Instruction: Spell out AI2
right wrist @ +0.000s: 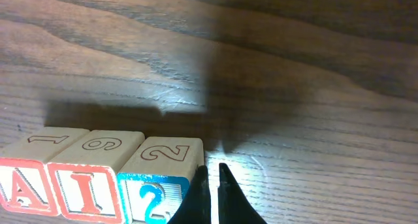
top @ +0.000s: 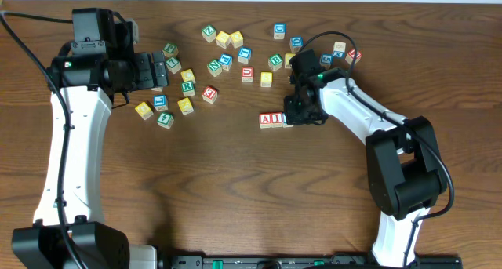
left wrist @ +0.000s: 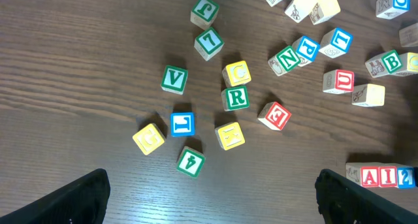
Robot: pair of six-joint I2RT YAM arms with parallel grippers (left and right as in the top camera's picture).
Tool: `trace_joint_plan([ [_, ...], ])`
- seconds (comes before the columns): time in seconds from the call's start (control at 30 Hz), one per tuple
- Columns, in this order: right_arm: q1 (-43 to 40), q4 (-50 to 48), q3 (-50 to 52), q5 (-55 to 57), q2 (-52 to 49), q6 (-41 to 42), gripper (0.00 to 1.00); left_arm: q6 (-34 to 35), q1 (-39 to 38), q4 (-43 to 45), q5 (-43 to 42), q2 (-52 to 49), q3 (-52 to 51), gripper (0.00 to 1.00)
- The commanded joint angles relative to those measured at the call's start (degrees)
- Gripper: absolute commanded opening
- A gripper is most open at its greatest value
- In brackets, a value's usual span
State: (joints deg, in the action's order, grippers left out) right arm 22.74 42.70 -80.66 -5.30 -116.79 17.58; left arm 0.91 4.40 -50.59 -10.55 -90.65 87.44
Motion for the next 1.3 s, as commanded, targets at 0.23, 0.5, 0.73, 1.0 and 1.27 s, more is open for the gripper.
trace_joint_plan([
  [0.23,0.6,1.6,0.3,-1.6,-0.5,3.5,0.01,0.1,0.0,-0.1,0.1,0.0,-0.1,0.99],
  [0.5,1.2,2.9,0.3,-3.1,-0.5,3.7,0.01,0.1,0.0,-0.1,0.1,0.0,-0.1,0.99],
  [0.73,3.0,1.6,0.3,-3.0,-0.5,3.6,0.02,0.1,0.0,-0.1,0.1,0.0,-0.1,0.99],
  [1.0,3.3,1.6,0.3,-2.6,-0.5,5.8,0.01,0.1,0.0,-0.1,0.1,0.0,-0.1,0.99],
  [1.27,2.4,3.8,-2.8,-2.6,-0.4,3.7,0.02,0.1,0.0,-0.1,0.1,0.0,-0.1,0.99],
])
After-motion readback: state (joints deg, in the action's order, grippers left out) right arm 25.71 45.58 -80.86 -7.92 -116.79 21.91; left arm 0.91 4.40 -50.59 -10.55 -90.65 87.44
